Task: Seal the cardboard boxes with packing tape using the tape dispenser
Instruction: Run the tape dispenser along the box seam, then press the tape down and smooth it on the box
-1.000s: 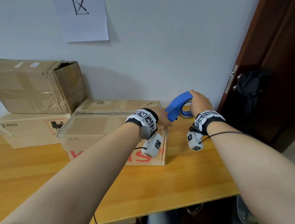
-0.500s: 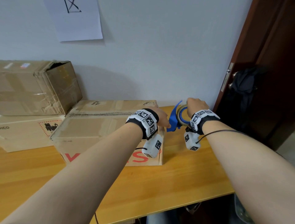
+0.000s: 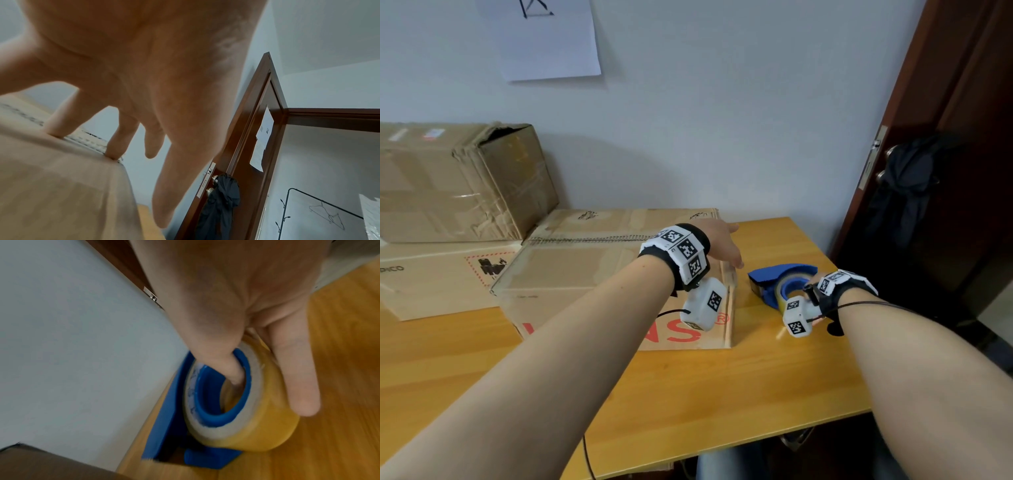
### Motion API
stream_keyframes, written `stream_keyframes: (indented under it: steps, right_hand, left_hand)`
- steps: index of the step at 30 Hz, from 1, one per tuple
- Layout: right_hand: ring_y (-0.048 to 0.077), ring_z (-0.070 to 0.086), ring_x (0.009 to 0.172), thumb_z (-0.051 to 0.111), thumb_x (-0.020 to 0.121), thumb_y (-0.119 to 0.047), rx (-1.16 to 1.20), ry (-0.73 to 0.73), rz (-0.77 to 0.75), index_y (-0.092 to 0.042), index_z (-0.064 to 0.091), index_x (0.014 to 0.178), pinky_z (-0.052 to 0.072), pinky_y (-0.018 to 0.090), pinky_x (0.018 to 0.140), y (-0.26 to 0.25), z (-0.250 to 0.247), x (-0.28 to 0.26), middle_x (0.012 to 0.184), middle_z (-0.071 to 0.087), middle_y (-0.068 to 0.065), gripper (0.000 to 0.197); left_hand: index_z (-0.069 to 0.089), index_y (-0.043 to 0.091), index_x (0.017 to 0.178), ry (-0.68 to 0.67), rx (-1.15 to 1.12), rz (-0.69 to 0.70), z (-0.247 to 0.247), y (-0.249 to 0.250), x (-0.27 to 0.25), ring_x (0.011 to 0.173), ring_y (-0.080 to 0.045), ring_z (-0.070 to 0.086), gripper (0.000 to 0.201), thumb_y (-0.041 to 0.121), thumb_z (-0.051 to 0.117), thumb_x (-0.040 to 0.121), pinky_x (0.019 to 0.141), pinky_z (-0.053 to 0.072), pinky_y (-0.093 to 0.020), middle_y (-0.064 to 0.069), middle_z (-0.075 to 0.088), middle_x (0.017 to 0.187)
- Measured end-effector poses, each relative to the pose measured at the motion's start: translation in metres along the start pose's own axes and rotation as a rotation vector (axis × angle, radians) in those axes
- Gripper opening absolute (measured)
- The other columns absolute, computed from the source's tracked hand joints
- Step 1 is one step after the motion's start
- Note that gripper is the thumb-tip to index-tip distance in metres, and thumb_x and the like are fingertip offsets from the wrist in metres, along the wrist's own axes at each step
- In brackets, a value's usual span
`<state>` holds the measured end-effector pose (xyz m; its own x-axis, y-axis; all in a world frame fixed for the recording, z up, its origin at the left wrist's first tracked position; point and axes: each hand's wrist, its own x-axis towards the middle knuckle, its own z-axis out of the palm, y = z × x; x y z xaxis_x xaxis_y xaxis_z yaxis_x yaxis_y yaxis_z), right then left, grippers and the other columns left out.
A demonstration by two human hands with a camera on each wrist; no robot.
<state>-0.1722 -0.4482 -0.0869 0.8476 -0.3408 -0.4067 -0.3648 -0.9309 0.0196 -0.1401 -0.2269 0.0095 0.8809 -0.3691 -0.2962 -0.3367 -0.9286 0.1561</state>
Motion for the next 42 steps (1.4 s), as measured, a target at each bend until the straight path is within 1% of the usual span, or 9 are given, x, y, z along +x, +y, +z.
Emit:
stream_keyframes:
  steps: [3, 7, 10, 13, 17, 21, 26, 36, 42]
  right_hand:
    - [0.024, 0.046, 0.136, 0.039, 0.108, -0.033, -0.107, 0.026, 0.022, -0.016, 0.035, 0.153, 0.042, 0.031, 0.104, -0.004, -0.001, -0.015, 0.152, 0.044, 0.011, 0.049]
    - [0.033, 0.048, 0.135, 0.043, 0.107, -0.026, 0.013, -0.019, -0.007, -0.009, 0.049, 0.142, 0.042, 0.035, 0.091, -0.01, -0.006, -0.008, 0.146, 0.049, 0.017, 0.039]
    - [0.031, 0.055, 0.115, 0.05, 0.103, -0.034, 0.022, 0.022, -0.028, -0.017, 0.051, 0.14, 0.048, 0.034, 0.085, -0.012, -0.012, 0.002, 0.14, 0.053, 0.015, 0.041]
    - [0.025, 0.046, 0.102, 0.057, 0.099, -0.016, 0.306, 0.114, -0.071, 0.001, 0.052, 0.139, 0.043, 0.021, 0.069, -0.027, -0.026, 0.007, 0.143, 0.052, 0.022, 0.043]
    - [0.034, 0.058, 0.122, 0.053, 0.1, -0.021, 0.397, 0.183, -0.099, 0.005, 0.058, 0.13, 0.048, 0.036, 0.096, -0.07, -0.057, -0.015, 0.134, 0.06, 0.02, 0.04]
    - [0.027, 0.062, 0.095, 0.055, 0.096, -0.031, 0.399, 0.223, -0.247, -0.007, 0.061, 0.101, 0.046, 0.029, 0.075, -0.118, -0.076, -0.03, 0.104, 0.064, 0.011, 0.025]
    - [0.025, 0.064, 0.108, 0.064, 0.09, -0.036, 0.363, 0.168, -0.398, -0.013, 0.065, 0.124, 0.052, 0.039, 0.098, -0.168, -0.08, -0.061, 0.121, 0.066, 0.005, 0.041]
    - [0.024, 0.061, 0.116, 0.074, 0.082, -0.055, 0.141, 0.182, -0.365, -0.017, 0.055, 0.137, 0.049, 0.032, 0.096, -0.179, -0.072, -0.071, 0.131, 0.063, 0.004, 0.069]
    - [0.026, 0.05, 0.131, 0.077, 0.083, -0.048, 0.19, 0.192, -0.318, -0.024, 0.037, 0.153, 0.042, 0.033, 0.099, -0.164, -0.076, -0.053, 0.15, 0.048, 0.003, 0.084]
  left_hand:
    - [0.017, 0.036, 0.159, 0.006, -0.028, 0.007, 0.0, -0.006, 0.001, 0.146, -0.026, 0.033, 0.091, 0.052, 0.069, 0.086, 0.113, 0.037, -0.045, 0.001, 0.036, 0.159]
    - [0.025, 0.025, 0.158, 0.053, -0.041, 0.005, 0.003, -0.013, 0.002, 0.145, -0.027, 0.035, 0.089, 0.051, 0.068, 0.085, 0.114, 0.036, -0.046, -0.002, 0.038, 0.158]
    - [0.051, 0.015, 0.142, 0.16, -0.18, -0.027, 0.005, -0.023, -0.002, 0.122, -0.026, 0.056, 0.065, 0.045, 0.067, 0.087, 0.102, 0.048, -0.043, -0.004, 0.058, 0.136]
    - [0.064, 0.011, 0.121, 0.272, -0.362, -0.105, 0.003, -0.046, -0.01, 0.097, -0.021, 0.063, 0.037, 0.034, 0.062, 0.092, 0.091, 0.054, -0.038, -0.002, 0.066, 0.112]
    - [0.071, 0.009, 0.106, 0.332, -0.454, -0.2, -0.002, -0.086, -0.02, 0.08, -0.026, 0.071, 0.027, 0.029, 0.061, 0.091, 0.082, 0.061, -0.04, -0.006, 0.071, 0.107]
    - [0.073, 0.011, 0.097, 0.362, -0.379, -0.287, -0.009, -0.125, -0.04, 0.079, -0.024, 0.062, 0.02, 0.027, 0.065, 0.088, 0.073, 0.05, -0.03, -0.008, 0.071, 0.098]
    - [0.074, 0.018, 0.1, 0.304, -0.267, -0.477, -0.003, -0.18, -0.068, 0.091, -0.021, 0.066, 0.029, 0.035, 0.068, 0.077, 0.081, 0.056, -0.032, -0.002, 0.072, 0.104]
    - [0.059, 0.026, 0.135, 0.307, -0.303, -0.507, 0.008, -0.215, -0.086, 0.122, -0.026, 0.053, 0.051, 0.034, 0.071, 0.086, 0.092, 0.041, -0.03, -0.01, 0.047, 0.142]
    - [0.055, 0.026, 0.13, 0.262, -0.185, -0.473, 0.018, -0.189, -0.08, 0.099, -0.023, 0.053, 0.055, 0.053, 0.061, 0.082, 0.081, 0.046, -0.033, -0.005, 0.04, 0.135]
